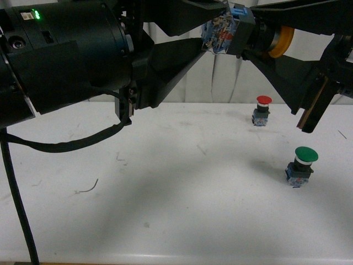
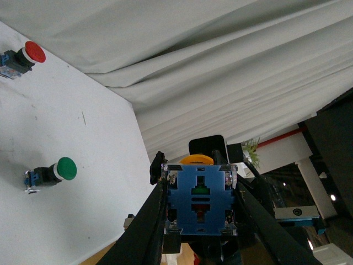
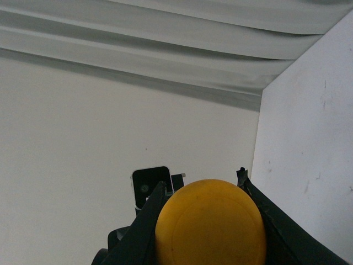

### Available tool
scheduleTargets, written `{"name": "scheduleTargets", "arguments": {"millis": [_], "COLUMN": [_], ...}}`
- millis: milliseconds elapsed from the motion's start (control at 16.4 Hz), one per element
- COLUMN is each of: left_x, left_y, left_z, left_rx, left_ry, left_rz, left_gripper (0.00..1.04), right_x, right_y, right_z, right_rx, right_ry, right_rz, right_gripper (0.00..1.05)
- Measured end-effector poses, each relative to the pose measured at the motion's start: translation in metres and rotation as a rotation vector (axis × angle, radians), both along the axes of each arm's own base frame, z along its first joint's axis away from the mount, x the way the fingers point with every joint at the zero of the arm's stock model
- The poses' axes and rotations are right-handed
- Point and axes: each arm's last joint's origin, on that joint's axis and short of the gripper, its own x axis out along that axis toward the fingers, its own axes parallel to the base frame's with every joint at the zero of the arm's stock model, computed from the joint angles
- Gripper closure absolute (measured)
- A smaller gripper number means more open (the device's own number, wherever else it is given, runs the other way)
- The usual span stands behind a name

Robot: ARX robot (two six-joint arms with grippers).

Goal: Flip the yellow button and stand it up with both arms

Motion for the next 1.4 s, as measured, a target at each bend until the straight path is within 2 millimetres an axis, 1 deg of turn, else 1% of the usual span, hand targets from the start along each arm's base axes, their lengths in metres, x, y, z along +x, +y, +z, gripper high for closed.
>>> {"name": "scheduleTargets", "arguments": {"millis": [304, 365, 426, 730, 791, 852, 974, 1096, 1217, 1339, 1400], "left_x": [0.000, 0.001, 0.001, 0.008, 0.011, 0.013, 0.023, 0.028, 0.020, -0.001, -0.014], "left_y": [0.001, 0.001, 0.001, 0.014, 0.018, 0.021, 0.040, 0.065, 0.095, 0.131, 0.139], "left_z": [0.000, 0.000, 0.000, -0.003, -0.004, -0.005, -0.004, 0.003, 0.022, 0.041, 0.044], "left_rx": [0.001, 0.000, 0.001, 0.003, 0.003, 0.003, 0.002, 0.011, 0.055, 0.163, 0.269], "left_ry": [0.003, 0.004, 0.000, 0.012, 0.020, 0.035, 0.057, 0.032, -0.046, -0.135, -0.122], "left_rz": [0.001, 0.001, -0.002, 0.047, 0.059, 0.070, 0.132, 0.212, 0.305, 0.400, 0.532], "left_gripper": [0.75, 0.73, 0.59, 0.05, 0.07, 0.07, 0.07, 0.07, 0.07, 0.07, 0.12], "right_x": [-0.001, -0.001, -0.001, -0.001, 0.000, 0.000, 0.005, 0.010, 0.012, 0.014, 0.014], "right_y": [0.000, 0.000, 0.000, -0.003, -0.004, -0.007, -0.022, -0.032, -0.036, -0.038, -0.038], "right_z": [-0.001, -0.001, -0.001, -0.002, -0.002, -0.002, -0.001, 0.004, 0.006, 0.009, 0.009], "right_rx": [0.001, 0.001, -0.001, -0.011, -0.011, -0.011, -0.003, 0.009, 0.013, 0.017, 0.017], "right_ry": [0.005, 0.006, 0.004, -0.005, -0.005, -0.004, -0.002, -0.011, -0.018, -0.027, -0.027], "right_rz": [0.000, -0.001, 0.000, -0.010, -0.015, -0.025, -0.080, -0.121, -0.132, -0.141, -0.139], "right_gripper": [0.69, 0.69, 0.69, 0.69, 0.69, 0.69, 0.70, 0.70, 0.70, 0.70, 0.70]}}
